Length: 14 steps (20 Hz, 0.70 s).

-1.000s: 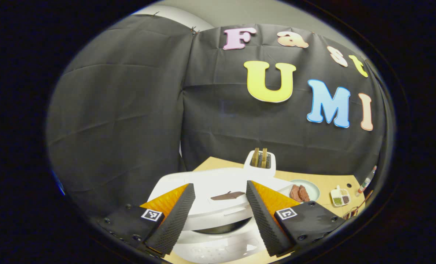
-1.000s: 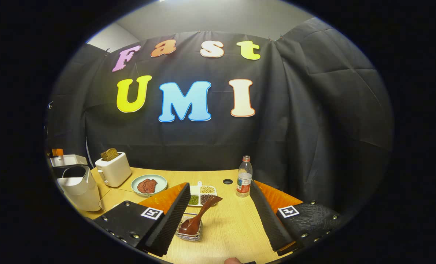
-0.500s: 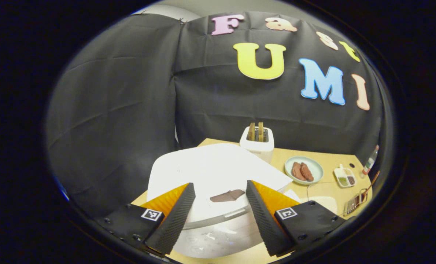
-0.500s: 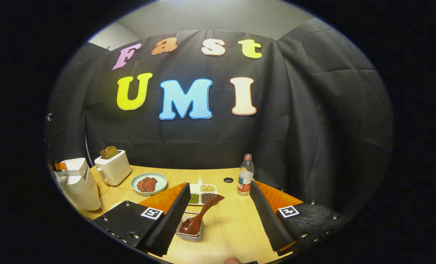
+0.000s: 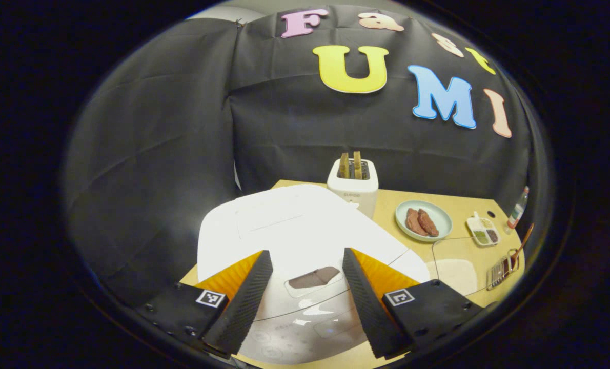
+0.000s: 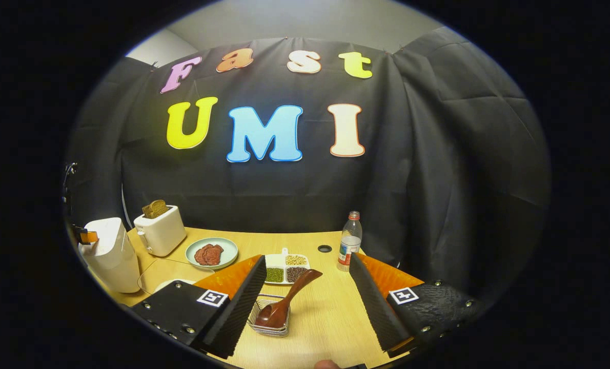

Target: Close the left gripper, press the button to open the rice cooker; take a wooden spoon from the chopstick holder with the right hand, scoop a spoonful of rice and pour it into the rice cooker, then put the wooden spoon back into the chopstick holder.

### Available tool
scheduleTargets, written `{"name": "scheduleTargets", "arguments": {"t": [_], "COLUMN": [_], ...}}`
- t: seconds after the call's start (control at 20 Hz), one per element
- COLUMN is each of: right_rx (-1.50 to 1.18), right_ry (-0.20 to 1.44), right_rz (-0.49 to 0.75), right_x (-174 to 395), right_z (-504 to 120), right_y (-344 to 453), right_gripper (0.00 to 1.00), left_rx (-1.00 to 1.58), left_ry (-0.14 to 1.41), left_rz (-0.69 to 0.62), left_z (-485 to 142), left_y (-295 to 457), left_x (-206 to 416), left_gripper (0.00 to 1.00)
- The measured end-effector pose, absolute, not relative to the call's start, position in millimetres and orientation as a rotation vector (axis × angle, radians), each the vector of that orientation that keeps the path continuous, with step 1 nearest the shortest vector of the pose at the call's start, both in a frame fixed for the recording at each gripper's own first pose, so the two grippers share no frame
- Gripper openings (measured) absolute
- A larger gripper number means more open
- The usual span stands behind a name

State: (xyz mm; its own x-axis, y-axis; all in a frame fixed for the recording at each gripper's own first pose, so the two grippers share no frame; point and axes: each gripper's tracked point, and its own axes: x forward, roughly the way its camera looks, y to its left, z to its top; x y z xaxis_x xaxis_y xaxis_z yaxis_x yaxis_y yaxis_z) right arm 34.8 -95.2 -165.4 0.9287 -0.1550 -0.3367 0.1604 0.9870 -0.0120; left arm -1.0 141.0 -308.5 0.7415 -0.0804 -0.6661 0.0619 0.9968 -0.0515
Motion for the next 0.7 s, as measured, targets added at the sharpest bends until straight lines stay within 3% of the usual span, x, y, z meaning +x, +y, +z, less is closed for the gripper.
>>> {"name": "scheduleTargets", "arguments": {"t": [0.35, 0.4, 0.55, 0.6, 0.7], "right_rx": [0.041, 0.044, 0.048, 0.054, 0.07], "right_ry": [0.313, 0.305, 0.269, 0.257, 0.23], "right_rz": [-0.124, -0.118, -0.099, -0.09, -0.074], "right_x": [44.4, 45.4, 43.4, 41.8, 37.0], "right_z": [-150.7, -146.6, -129.4, -124.2, -113.3], "right_y": [-78.6, -76.1, -65.4, -60.1, -49.6], "right_gripper": [0.98, 0.98, 0.98, 0.98, 0.98], "left_rx": [0.029, 0.01, 0.005, 0.007, -0.001], "left_ry": [0.653, 0.626, 0.481, 0.435, 0.363], "left_rz": [-0.125, -0.131, -0.131, -0.132, -0.128], "left_z": [-297.6, -285.9, -238.8, -222.0, -190.7], "left_y": [128.0, 122.7, 121.9, 122.8, 120.9], "left_x": [-18.8, -19.6, -20.2, -23.5, -30.9], "left_gripper": [1.0, 0.96, 0.99, 0.94, 0.99]}}
